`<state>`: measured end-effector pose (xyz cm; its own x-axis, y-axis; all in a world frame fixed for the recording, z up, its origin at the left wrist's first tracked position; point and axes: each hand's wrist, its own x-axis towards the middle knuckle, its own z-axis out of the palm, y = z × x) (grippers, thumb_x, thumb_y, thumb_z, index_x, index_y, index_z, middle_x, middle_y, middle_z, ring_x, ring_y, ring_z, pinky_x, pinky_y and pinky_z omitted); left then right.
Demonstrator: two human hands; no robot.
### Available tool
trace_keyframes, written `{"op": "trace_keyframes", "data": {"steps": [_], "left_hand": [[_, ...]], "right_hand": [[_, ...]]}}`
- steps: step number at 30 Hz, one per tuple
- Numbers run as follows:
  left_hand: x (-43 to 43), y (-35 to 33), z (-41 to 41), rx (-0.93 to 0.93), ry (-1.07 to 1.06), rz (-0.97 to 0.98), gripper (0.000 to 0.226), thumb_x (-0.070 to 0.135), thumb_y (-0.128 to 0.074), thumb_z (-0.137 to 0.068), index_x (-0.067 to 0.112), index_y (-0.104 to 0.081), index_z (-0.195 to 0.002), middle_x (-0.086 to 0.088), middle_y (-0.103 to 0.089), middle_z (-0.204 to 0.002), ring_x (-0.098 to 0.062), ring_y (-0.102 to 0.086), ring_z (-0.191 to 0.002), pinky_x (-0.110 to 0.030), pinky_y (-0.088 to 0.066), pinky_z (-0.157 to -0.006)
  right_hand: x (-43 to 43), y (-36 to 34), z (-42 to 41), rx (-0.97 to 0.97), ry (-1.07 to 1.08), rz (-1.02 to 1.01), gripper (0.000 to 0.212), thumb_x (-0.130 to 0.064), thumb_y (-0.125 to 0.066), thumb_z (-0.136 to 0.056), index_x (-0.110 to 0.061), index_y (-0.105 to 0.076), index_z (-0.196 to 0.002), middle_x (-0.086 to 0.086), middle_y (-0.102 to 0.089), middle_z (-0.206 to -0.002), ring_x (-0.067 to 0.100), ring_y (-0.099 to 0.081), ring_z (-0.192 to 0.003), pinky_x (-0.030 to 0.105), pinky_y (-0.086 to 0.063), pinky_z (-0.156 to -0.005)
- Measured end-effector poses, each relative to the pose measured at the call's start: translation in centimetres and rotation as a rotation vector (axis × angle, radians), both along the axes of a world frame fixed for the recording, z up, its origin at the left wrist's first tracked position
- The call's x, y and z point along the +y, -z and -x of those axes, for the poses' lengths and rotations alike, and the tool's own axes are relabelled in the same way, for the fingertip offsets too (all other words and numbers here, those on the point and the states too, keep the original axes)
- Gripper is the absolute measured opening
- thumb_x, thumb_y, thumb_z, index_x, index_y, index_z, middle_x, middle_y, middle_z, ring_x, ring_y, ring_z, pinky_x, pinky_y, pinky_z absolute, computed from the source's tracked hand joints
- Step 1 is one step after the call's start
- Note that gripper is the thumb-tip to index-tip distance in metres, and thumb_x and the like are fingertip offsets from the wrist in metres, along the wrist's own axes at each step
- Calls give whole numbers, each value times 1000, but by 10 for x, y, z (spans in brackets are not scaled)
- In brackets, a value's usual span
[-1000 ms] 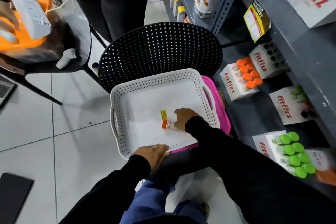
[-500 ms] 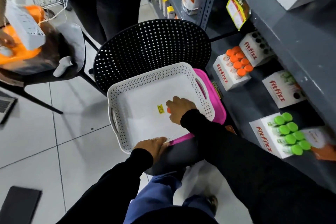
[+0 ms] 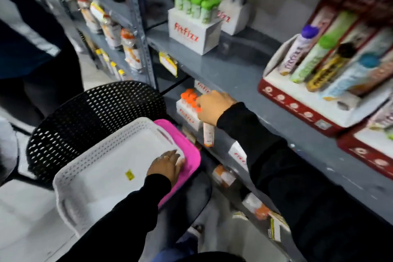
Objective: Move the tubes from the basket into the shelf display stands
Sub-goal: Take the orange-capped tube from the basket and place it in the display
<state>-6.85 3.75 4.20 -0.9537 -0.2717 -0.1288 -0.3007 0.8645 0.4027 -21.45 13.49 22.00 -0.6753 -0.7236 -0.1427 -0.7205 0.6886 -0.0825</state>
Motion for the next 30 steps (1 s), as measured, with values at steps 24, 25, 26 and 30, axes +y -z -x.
{"op": "trace_keyframes", "data": {"steps": [24, 25, 26, 30], "left_hand": [[145, -83, 182, 342, 628, 268, 56, 45, -27, -96, 12, -23, -141, -6, -24, -153, -20, -14, -141, -35, -5, -115], [146, -83, 183, 338, 617, 269, 56, 45, -26, -96, 12, -22, -141, -5, -23, -153, -20, -13, -141, -35, -5, -115], [147, -82, 182, 333, 608, 269, 57, 46, -25, -96, 13, -21, -141, -5, -22, -153, -20, -13, -141, -35, -5, -115], [148, -81, 182, 313, 596, 264, 58, 48, -21, -95, 14, -18, -142, -4, -20, -154, -19, -11, -142, -34, -4, -116]], "right_hand": [[222, -150, 43, 284, 809, 355, 19, -21, -59, -84, -3, -60, -80, 14, -57, -81, 29, -55, -73, 27, -39, -54], [226, -147, 45, 304, 845, 367, 19, -19, -58, -85, -4, -56, -73, 14, -54, -78, 28, -53, -66, 27, -37, -51], [229, -143, 47, 325, 868, 372, 21, -18, -56, -86, -5, -53, -70, 15, -53, -78, 28, -51, -64, 28, -40, -52], [234, -125, 53, 382, 903, 334, 26, -20, -52, -93, 2, -56, -107, 25, -62, -107, 38, -60, -98, 41, -51, -83]]}}
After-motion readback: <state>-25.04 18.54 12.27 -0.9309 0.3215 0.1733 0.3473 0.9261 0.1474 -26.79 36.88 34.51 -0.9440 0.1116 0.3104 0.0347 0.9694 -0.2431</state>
